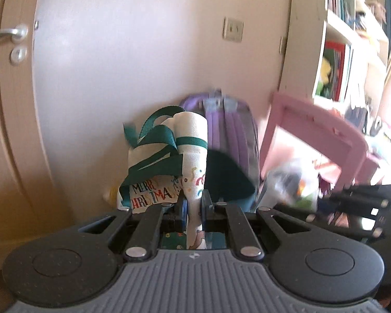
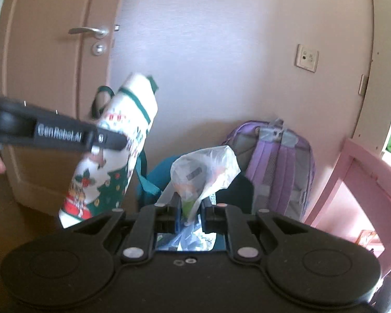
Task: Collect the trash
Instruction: 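Carry the tote bag with the left tool while the right tool carries the plastic bag to the bin, then open both tools inside the teal bin to drop the tote and plastic bag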
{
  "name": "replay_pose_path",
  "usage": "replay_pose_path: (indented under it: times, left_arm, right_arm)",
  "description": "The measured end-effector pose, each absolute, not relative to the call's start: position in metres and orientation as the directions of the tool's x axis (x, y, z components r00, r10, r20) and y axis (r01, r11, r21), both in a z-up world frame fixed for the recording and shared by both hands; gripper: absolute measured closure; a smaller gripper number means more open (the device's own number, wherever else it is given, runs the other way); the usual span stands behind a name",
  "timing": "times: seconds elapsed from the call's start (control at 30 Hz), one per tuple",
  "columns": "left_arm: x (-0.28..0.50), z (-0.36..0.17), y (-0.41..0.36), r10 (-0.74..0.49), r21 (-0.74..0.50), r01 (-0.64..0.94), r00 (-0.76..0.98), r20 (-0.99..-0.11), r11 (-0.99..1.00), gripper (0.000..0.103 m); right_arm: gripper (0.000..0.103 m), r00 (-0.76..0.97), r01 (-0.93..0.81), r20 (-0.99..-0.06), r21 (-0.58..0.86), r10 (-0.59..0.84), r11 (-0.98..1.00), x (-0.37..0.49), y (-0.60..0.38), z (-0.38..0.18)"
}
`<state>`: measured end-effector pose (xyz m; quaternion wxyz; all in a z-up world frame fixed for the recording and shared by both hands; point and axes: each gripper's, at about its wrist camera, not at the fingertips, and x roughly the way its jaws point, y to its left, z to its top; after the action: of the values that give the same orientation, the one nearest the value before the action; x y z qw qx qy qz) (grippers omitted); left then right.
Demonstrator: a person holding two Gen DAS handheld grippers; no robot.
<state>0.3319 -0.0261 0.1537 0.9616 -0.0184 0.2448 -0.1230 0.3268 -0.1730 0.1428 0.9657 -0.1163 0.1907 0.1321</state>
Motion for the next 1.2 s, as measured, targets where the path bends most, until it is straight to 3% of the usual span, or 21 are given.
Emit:
replay_pose_path:
  times: [0.23,0.5,0.9,1.2]
  left_arm:
    - [0.386,0.187,-0.049,-0.25,-0.088,0.235,0.882,-0.399,0.968,0.093]
    - [0.441,0.187,-0.074,-0.279,-0.114,0.255,0.882,-0.379,0.96,0.093]
    - [0.5,0.106,-0.085,-0.254,-0.108,0.233,0.812,-0.526,0.966,0.093]
    - [0.538,0.06,-0.084,-0.192,-0.078,0.186,0.746,-0.638,0.98,0.093]
  right_arm:
    - [0.091,0.907,-0.266,-0.382,-0.187,0.179,0.946,0.375,-0.18,0.153]
    - [0.091,0.901,-0.251,-0.405,-0.193,0.157,0.949,0.424,-0.186,0.138]
    - [0.09,0.841,-0.315,-0.514,-0.217,0.166,0.924,0.475,-0.181,0.078]
    - [0.082,0.807,-0.338,-0.576,-0.263,0.134,0.904,0.49,-0.176,0.055]
